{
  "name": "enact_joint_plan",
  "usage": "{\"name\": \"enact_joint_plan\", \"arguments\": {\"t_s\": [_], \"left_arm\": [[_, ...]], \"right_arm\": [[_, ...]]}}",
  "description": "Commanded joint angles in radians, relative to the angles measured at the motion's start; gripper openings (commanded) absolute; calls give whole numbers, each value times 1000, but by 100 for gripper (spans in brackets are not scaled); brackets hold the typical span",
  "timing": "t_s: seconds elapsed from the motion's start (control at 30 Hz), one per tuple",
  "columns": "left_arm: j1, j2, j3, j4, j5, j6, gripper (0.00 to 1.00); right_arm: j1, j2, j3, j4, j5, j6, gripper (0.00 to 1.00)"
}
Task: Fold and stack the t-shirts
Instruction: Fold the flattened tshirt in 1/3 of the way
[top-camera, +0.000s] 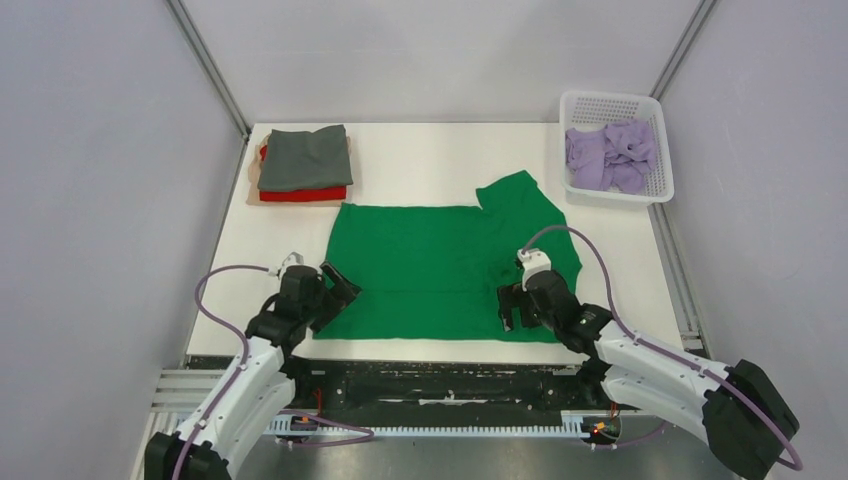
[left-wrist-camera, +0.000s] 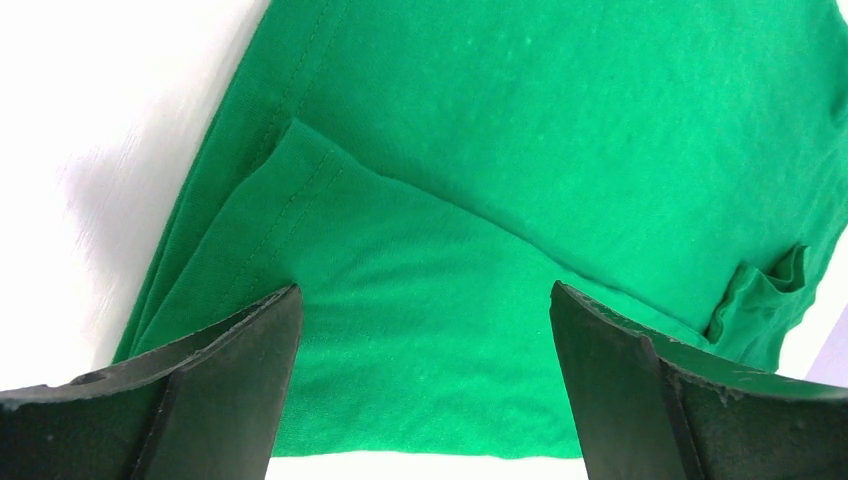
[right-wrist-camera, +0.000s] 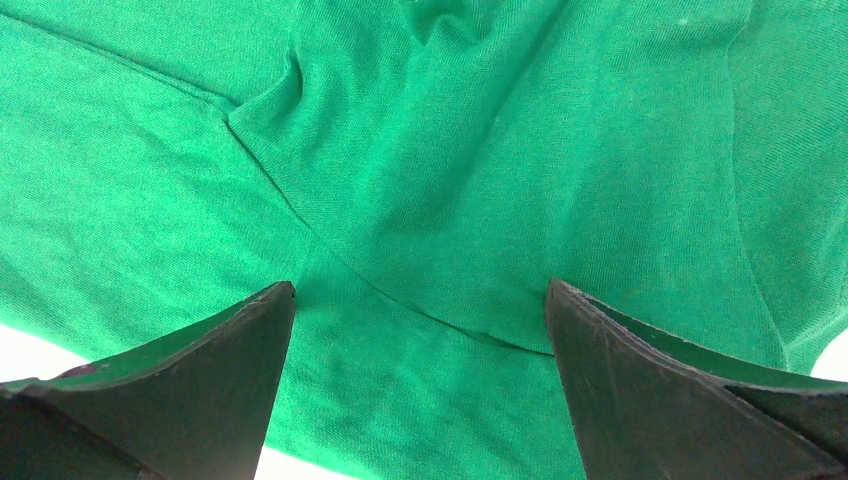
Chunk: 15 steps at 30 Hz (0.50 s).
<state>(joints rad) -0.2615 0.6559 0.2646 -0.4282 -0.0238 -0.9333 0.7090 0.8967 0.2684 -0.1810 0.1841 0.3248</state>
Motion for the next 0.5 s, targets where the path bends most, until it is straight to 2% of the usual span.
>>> {"name": "enact_joint_plan", "arguments": {"t_s": [0.0,0.23,0.37,0.47], "left_arm": [[-4,-11,38,-205,-54,-11,100],[-4,-50,62,-208,9,-6,100],[-4,-48,127,-208,9,27,100],[-4,4,251,-208,-6,80,100]], "right_arm": [[6,-16,9,-166,-45,27,98],[6,-46,43,-186,-133,18,98],[6,-57,109,-182,-65,-10,98],[5,-42,200,-173,25,-30,98]]}}
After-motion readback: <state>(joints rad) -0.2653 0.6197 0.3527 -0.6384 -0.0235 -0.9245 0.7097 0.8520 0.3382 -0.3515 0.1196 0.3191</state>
